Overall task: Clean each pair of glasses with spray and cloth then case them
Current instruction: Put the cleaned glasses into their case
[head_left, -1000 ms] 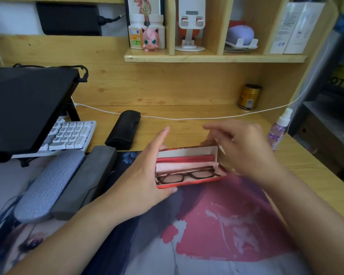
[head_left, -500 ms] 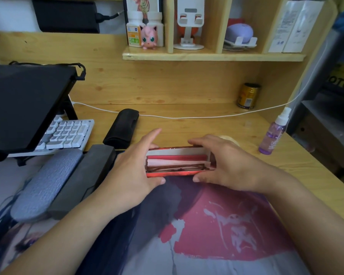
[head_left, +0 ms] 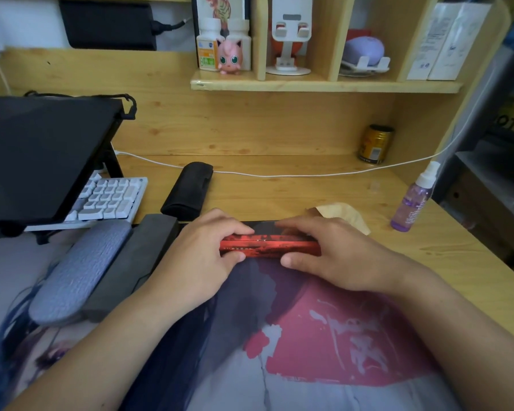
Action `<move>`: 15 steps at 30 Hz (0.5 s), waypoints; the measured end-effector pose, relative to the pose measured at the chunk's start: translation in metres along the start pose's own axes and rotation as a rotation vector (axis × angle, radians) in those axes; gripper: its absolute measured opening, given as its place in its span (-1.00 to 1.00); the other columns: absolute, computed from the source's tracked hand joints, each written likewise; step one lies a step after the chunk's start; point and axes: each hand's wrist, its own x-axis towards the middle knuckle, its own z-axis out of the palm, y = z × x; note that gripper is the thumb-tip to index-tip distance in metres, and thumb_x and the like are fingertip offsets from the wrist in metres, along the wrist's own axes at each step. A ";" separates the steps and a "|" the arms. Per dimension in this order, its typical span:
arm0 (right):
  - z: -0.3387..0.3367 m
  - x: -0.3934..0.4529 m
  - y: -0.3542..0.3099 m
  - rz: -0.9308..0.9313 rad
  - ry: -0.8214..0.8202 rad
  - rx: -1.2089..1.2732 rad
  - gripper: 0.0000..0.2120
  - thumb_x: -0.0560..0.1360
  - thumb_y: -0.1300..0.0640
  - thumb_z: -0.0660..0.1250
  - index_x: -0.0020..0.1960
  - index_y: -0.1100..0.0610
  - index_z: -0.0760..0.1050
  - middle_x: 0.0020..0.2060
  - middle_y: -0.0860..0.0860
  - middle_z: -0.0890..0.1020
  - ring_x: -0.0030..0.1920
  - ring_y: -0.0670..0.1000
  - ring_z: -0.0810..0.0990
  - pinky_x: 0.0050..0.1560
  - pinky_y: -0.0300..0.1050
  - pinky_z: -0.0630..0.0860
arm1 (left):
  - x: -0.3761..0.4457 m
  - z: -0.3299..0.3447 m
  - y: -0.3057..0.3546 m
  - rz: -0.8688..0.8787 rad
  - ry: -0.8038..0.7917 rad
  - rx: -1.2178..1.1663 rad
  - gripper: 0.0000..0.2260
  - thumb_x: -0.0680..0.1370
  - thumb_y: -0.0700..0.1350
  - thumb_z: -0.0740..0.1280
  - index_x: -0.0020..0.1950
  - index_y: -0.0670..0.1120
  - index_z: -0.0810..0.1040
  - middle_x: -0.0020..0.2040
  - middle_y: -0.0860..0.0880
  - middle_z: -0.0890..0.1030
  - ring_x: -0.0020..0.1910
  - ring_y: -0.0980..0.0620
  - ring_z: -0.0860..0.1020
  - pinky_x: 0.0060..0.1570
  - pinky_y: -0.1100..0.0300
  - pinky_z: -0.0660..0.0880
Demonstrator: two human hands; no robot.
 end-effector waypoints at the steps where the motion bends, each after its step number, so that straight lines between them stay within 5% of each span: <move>1: 0.001 0.000 -0.004 -0.008 -0.036 0.000 -0.51 0.54 -0.20 0.35 0.43 -0.10 0.43 0.16 -0.20 0.61 0.18 -0.19 0.53 0.22 -0.24 0.43 | 0.000 0.000 0.000 0.021 0.002 0.019 -0.67 0.47 -0.25 0.53 0.14 0.09 0.68 0.04 0.22 0.53 0.00 0.17 0.55 -0.04 0.31 0.47; 5: 0.006 0.001 -0.017 -0.009 -0.037 -0.041 -0.53 0.56 -0.09 0.32 0.46 -0.13 0.39 0.17 -0.20 0.57 0.16 -0.19 0.49 0.20 -0.24 0.40 | -0.003 0.000 0.007 0.133 0.019 0.211 -0.69 0.46 -0.30 0.49 0.10 0.03 0.60 0.06 0.14 0.49 0.07 0.05 0.51 -0.06 0.00 0.56; 9: 0.015 -0.001 -0.031 0.097 -0.087 -0.160 -0.30 0.46 -0.33 0.23 0.53 -0.35 0.04 0.11 -0.13 0.39 0.22 -0.03 0.43 0.25 -0.01 0.45 | -0.011 -0.001 0.021 0.124 0.047 0.432 -0.55 0.46 -0.29 0.41 0.30 0.03 0.54 0.25 -0.01 0.46 0.22 -0.10 0.47 0.02 -0.08 0.56; 12: 0.024 -0.002 -0.046 0.161 -0.205 -0.168 -0.23 0.47 -0.50 0.09 0.59 -0.29 -0.05 0.24 -0.06 0.33 0.37 0.06 0.37 0.37 0.01 0.36 | -0.032 -0.033 0.019 -0.033 0.104 0.450 -0.56 0.55 -0.13 0.34 0.42 0.09 0.46 0.28 0.02 0.47 0.28 -0.06 0.43 0.18 -0.05 0.49; 15: 0.030 0.004 -0.065 0.117 -0.268 -0.127 -0.28 0.57 -0.39 0.01 0.63 -0.12 -0.03 0.32 0.03 0.42 0.45 0.09 0.35 0.42 0.00 0.29 | -0.054 -0.077 -0.013 -0.235 0.207 0.499 -0.70 0.60 -0.04 0.31 0.33 0.04 0.57 0.22 -0.03 0.58 0.24 -0.15 0.50 0.19 -0.06 0.48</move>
